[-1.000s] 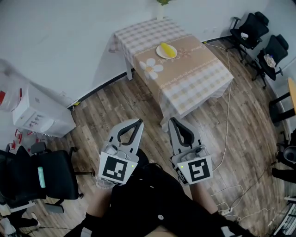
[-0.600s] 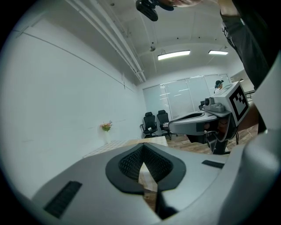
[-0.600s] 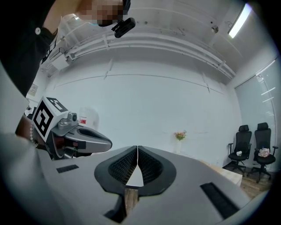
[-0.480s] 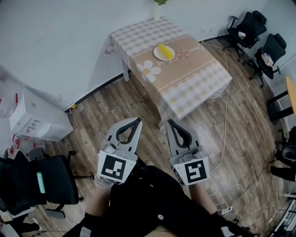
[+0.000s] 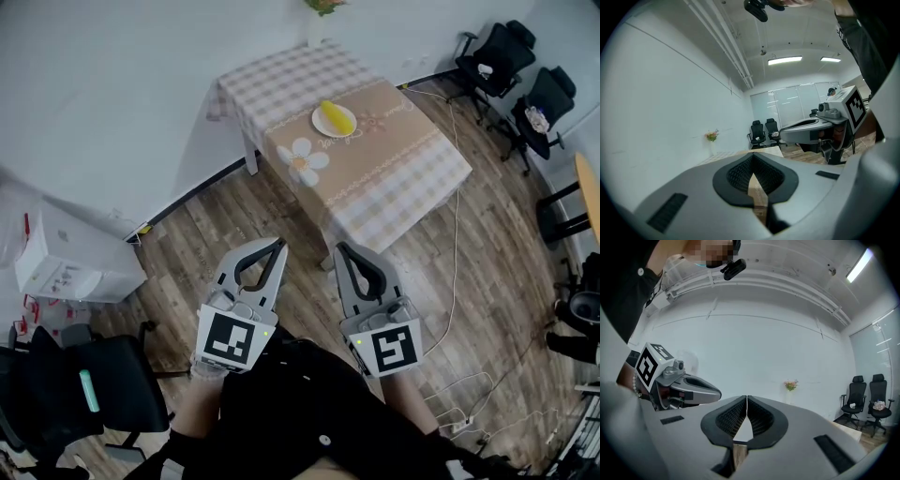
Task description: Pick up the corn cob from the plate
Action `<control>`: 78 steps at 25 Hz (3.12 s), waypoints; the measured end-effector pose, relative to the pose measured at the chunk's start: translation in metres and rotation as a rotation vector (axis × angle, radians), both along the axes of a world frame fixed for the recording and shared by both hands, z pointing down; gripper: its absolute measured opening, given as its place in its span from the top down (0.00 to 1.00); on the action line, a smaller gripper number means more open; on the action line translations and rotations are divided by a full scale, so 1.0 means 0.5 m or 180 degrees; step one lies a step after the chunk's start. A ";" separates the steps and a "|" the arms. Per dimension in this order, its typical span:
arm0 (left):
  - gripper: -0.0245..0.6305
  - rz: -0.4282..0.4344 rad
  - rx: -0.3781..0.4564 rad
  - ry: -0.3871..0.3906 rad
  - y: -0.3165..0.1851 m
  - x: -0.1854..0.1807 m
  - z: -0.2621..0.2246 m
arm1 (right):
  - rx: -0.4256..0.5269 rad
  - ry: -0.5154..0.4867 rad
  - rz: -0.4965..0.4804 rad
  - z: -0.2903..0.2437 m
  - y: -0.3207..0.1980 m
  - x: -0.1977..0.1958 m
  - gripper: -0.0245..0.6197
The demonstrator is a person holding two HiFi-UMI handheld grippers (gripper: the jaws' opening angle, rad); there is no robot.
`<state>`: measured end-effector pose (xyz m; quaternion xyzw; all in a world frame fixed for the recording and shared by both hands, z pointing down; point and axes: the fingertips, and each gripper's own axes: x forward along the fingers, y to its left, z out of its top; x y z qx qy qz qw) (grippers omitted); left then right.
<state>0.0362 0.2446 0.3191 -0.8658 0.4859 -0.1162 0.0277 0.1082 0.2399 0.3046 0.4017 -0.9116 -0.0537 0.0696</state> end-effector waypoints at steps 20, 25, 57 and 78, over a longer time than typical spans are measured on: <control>0.94 0.0388 0.0151 0.0026 -0.234 -0.167 -0.016 | 0.0045 0.0057 0.0439 -0.017 -0.213 -0.152 0.90; 0.94 0.0402 0.0119 0.0100 -0.269 -0.200 -0.009 | 0.0104 0.0002 0.0513 -0.022 -0.243 -0.176 0.90; 0.94 0.0314 0.0125 -0.0017 -0.387 -0.278 0.014 | 0.0186 0.0058 0.0625 -0.008 -0.400 -0.206 0.90; 0.94 0.0387 0.0032 0.0017 -0.641 -0.187 0.014 | 0.0048 0.0382 0.0762 0.022 -0.637 -0.108 0.90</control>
